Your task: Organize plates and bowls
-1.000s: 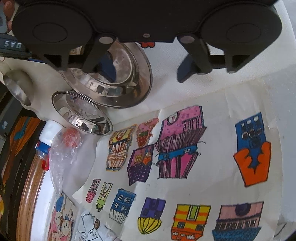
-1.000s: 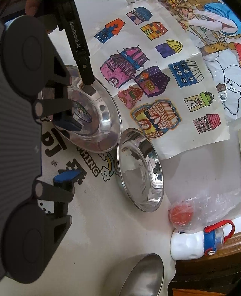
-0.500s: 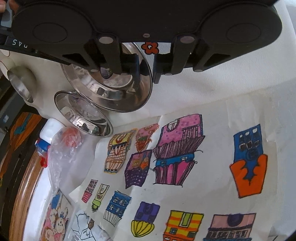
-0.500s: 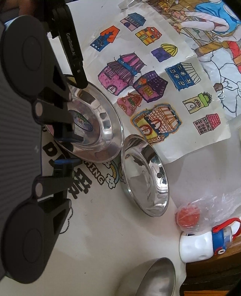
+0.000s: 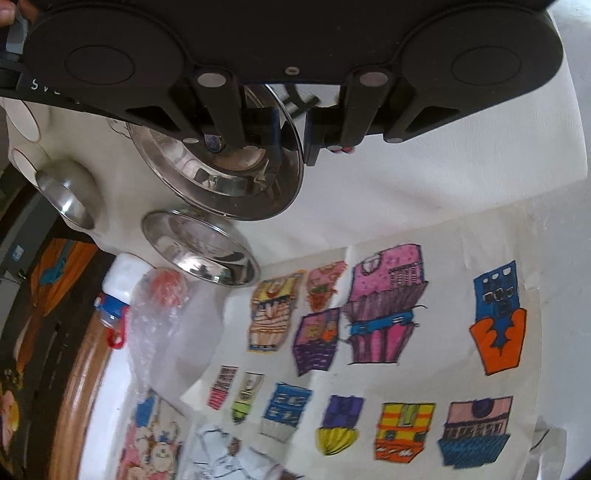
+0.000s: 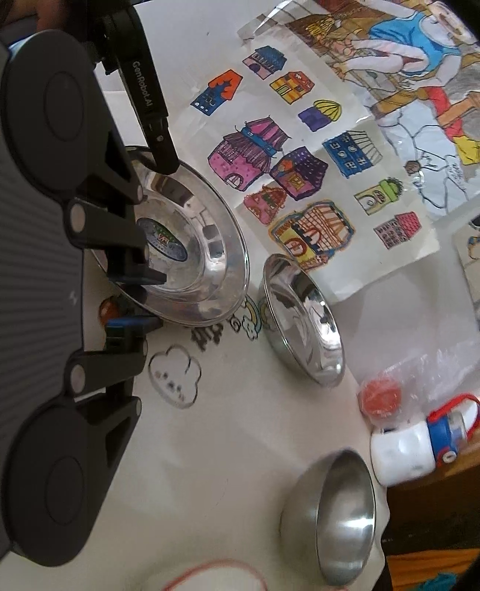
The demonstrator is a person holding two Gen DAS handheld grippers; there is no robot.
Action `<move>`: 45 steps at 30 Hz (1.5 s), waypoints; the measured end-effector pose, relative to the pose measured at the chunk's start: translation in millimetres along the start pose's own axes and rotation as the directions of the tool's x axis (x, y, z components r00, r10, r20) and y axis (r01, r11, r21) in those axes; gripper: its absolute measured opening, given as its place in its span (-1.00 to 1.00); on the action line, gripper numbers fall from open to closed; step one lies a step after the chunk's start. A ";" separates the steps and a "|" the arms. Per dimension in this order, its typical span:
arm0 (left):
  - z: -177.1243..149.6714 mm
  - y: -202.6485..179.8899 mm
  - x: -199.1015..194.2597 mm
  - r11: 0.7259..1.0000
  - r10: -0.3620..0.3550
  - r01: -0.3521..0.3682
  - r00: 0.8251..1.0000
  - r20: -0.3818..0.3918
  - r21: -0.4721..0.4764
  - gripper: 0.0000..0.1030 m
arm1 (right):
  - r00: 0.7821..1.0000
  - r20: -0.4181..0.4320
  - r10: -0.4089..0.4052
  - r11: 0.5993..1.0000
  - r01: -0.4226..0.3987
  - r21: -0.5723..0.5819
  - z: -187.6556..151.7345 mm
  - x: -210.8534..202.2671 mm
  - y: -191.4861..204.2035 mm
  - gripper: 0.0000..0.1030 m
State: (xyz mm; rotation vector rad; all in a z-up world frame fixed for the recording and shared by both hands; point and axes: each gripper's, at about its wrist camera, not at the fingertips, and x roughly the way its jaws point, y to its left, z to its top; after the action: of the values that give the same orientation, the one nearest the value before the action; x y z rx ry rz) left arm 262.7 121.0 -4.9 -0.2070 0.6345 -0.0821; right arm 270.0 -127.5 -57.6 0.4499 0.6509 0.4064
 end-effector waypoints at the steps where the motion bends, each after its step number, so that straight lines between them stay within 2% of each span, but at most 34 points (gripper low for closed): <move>1: -1.0 -3.6 -1.5 1.000 -0.004 0.004 1.000 0.001 0.006 -0.77 | 1.000 0.008 -0.004 1.000 0.004 -0.003 -1.6 -4.4 -2.6 -0.61; 8: -3.9 -29.9 -12.4 0.998 -0.046 0.045 0.999 0.021 0.032 -0.77 | 0.998 0.059 -0.018 1.000 0.019 -0.013 -4.0 -32.1 -15.6 -0.61; 18: 21.0 -55.6 -12.6 0.995 -0.091 0.088 0.993 0.078 0.049 -0.76 | 0.990 0.140 -0.020 0.998 0.027 -0.054 26.2 -47.5 -20.0 -0.61; 24: 42.4 -64.5 7.9 0.996 -0.080 0.076 0.992 0.101 0.045 -0.75 | 0.987 0.157 -0.041 0.995 0.055 -0.089 59.7 -22.7 -19.7 -0.60; 30: 69.4 -64.9 50.2 0.999 -0.051 0.049 0.990 0.130 0.024 -0.75 | 0.986 0.143 -0.085 0.987 0.103 -0.122 98.4 19.5 -21.8 -0.60; 34: 82.7 -61.3 84.4 0.999 -0.040 0.040 0.992 0.122 -0.002 -0.73 | 0.985 0.129 -0.112 0.981 0.130 -0.143 116.1 45.7 -29.1 -0.60; 39: 92.3 -58.4 118.7 0.999 -0.020 0.022 0.995 0.101 -0.026 -0.72 | 0.986 0.105 -0.132 0.978 0.147 -0.148 130.9 71.8 -39.9 -0.60; 45: 94.4 -57.3 140.1 1.000 0.011 -0.010 0.997 0.074 -0.017 -0.70 | 0.985 0.079 -0.155 0.967 0.167 -0.194 133.8 89.8 -40.0 -0.57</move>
State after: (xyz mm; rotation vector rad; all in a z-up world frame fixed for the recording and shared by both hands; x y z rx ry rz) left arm 430.7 61.3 0.5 -0.2216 0.5623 -0.0587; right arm 431.3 -152.5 -27.0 0.2154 0.5742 0.2983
